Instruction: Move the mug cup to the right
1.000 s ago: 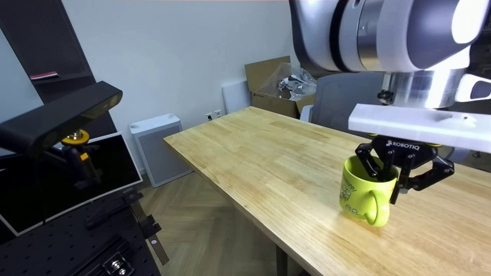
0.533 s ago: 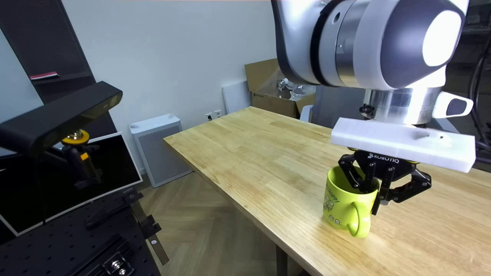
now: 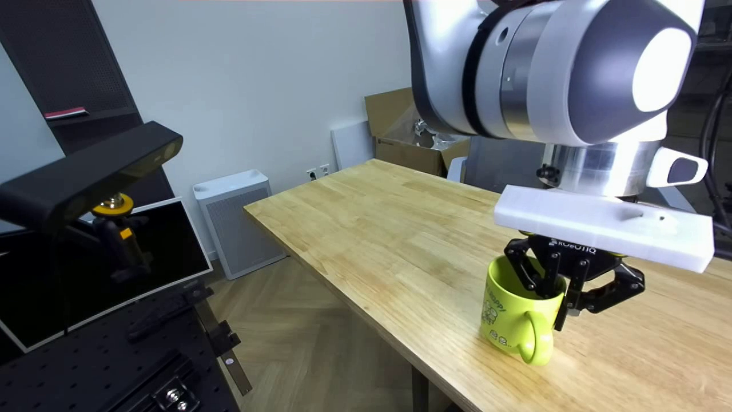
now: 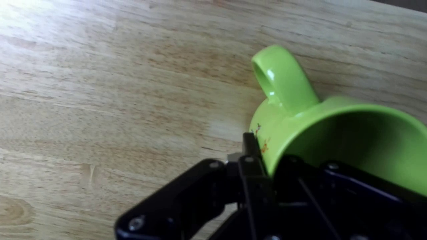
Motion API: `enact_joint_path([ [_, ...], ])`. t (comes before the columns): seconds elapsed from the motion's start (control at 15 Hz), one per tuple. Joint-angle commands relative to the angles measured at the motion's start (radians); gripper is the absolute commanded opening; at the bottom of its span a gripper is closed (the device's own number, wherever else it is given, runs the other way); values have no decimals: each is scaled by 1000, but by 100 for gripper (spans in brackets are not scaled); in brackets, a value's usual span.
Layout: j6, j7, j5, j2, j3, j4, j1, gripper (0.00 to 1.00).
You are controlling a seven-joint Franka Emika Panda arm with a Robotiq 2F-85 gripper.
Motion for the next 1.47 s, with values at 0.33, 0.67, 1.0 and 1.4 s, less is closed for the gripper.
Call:
enact_joint_path([
  [0.33,44,43,-55,30,-35,3,14,2],
  [0.67,48,63,-83,36,-65,11,33,55],
  [1.0,48,80,-115,10,-98,6,43,89],
  [1.4,13,56,-97,-69,-89,-14,15,100],
])
